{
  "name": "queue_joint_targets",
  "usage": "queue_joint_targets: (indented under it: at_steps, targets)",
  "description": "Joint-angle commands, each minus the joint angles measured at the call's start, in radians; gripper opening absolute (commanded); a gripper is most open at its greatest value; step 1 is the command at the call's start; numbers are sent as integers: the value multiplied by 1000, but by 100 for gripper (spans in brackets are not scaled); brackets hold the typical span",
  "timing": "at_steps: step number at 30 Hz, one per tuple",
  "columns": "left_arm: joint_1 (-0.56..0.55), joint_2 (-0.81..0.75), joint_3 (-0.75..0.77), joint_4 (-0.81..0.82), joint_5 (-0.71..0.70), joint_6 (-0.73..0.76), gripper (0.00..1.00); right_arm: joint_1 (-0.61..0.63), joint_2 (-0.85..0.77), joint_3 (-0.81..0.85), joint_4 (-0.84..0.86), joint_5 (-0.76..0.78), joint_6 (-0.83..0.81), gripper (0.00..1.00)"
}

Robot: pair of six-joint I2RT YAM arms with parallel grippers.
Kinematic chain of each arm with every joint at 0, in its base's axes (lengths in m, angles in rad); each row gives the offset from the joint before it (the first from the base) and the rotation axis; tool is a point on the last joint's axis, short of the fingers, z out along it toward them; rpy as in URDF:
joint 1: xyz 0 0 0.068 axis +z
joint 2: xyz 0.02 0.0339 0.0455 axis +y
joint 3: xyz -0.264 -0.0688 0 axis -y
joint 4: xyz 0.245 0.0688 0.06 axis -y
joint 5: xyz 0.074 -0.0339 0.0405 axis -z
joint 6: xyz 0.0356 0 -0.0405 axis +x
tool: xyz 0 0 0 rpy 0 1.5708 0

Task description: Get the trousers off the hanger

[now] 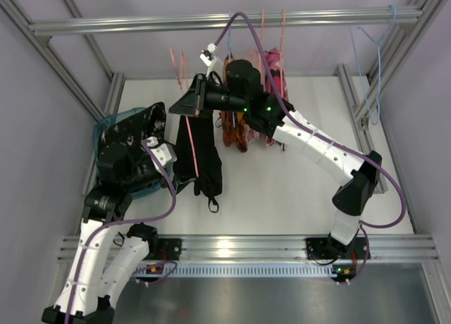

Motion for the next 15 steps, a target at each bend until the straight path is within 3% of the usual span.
queue_joint_targets:
  at_steps: [1,6,7,10,13,15]
  targets:
    - [-1,17,-6,92,-2,-36,96,-5,-15,75,103,3,22,0]
    - [-1,9,-30,173,-74,-112,72,-3,-29,66,105,-8,28,0]
    - [-1,9,-36,198,-88,-138,60,-3,-31,64,106,-11,29,0]
    - [-1,27,-41,253,-105,-211,37,-2,-37,55,111,-20,32,0]
    - [-1,44,-39,295,-110,-272,25,-2,-43,46,119,-35,29,0]
    - [-1,46,-41,310,-117,-306,10,-3,-51,38,125,-49,28,0]
